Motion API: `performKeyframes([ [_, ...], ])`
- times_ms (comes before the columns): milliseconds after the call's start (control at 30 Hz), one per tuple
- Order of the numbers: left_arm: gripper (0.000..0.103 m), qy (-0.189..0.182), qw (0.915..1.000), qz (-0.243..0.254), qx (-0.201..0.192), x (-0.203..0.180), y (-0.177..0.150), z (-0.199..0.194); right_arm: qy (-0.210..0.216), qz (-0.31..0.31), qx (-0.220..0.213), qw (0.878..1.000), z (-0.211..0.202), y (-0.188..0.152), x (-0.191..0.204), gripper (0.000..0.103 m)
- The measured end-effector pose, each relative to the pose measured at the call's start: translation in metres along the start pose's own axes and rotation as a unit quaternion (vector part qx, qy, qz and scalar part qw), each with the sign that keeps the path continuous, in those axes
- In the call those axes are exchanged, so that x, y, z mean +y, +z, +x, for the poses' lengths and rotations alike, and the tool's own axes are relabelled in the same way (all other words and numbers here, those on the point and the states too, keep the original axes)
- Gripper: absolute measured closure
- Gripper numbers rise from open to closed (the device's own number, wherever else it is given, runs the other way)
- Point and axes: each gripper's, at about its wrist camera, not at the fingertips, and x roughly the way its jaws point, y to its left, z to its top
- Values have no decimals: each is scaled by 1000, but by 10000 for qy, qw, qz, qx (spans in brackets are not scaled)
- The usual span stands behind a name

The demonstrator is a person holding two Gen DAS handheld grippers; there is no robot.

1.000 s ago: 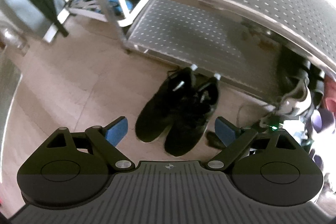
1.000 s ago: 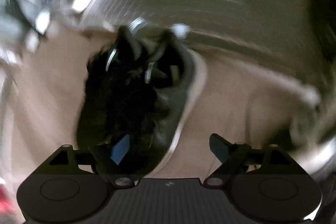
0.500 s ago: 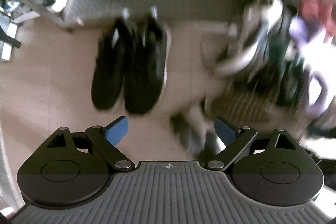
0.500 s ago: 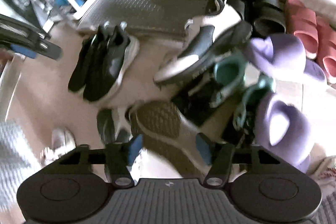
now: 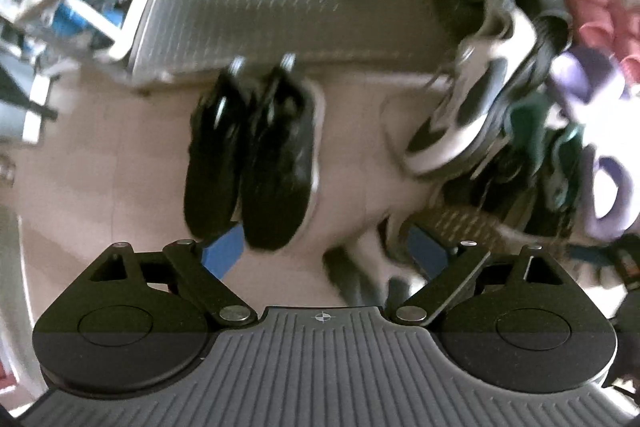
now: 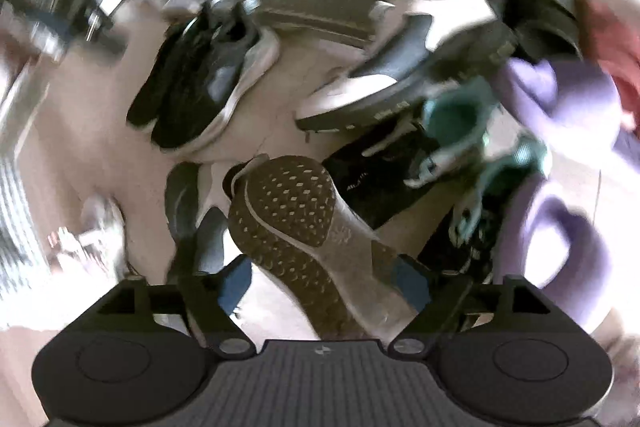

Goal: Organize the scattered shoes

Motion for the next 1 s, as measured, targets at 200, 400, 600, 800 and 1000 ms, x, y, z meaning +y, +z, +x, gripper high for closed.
performKeyframes([
  [200,9,-269,9994,77,-202,-7,11,-13,-533,-1910,841,9765,65,13,47,15],
  [400,9,-142,9994,-266,-171,16,12,-13,-1304,-1635,1574,9651,90,0,53,26],
  [600,9,-255,9993,-192,-179,15,5,-16,-872,1612,2533,9499,48,-51,-29,29],
  [800,9,-280,9994,-184,-14,8,-1,-6,-859,2015,2001,9550,-5,-31,-66,18],
  [1000,11,-398,9981,-452,-165,10,7,-12,-928,2518,-5,9633,-26,57,-97,45],
])
